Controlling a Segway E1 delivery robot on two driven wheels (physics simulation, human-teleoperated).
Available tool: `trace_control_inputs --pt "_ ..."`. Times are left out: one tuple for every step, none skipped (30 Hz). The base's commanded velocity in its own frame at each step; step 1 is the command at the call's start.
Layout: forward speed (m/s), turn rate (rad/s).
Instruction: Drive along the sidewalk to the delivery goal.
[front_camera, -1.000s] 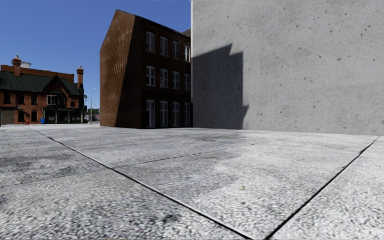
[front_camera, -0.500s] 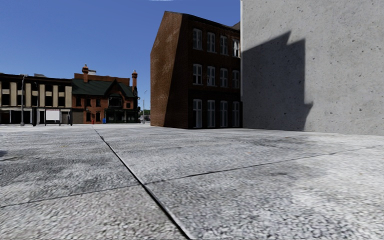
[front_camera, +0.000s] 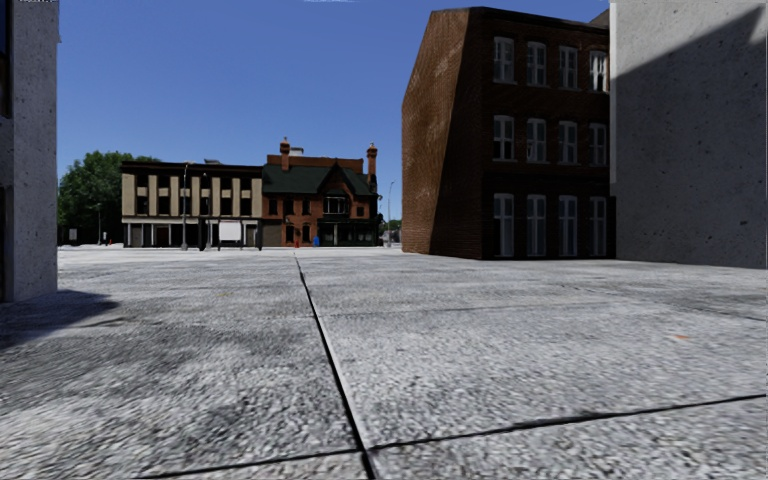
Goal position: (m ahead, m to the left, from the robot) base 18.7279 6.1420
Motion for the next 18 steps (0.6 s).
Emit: trace_control_inputs --pt "2.0 0.62" --pt "2.0 0.62" --pt "2.0 0.62" --pt "2.0 0.62" --pt "2.0 0.62" --pt "2.0 0.62" --pt "2.0 0.62" --pt "2.0 0.62" --pt "2.0 0.62" --pt "2.0 0.62" --pt "2.0 0.62" --pt "2.0 0.61" --pt "2.0 0.61" --pt "2.0 0.6" --pt "2.0 0.59" --pt "2.0 0.59" --pt "2.0 0.59" --pt "2.0 0.58"
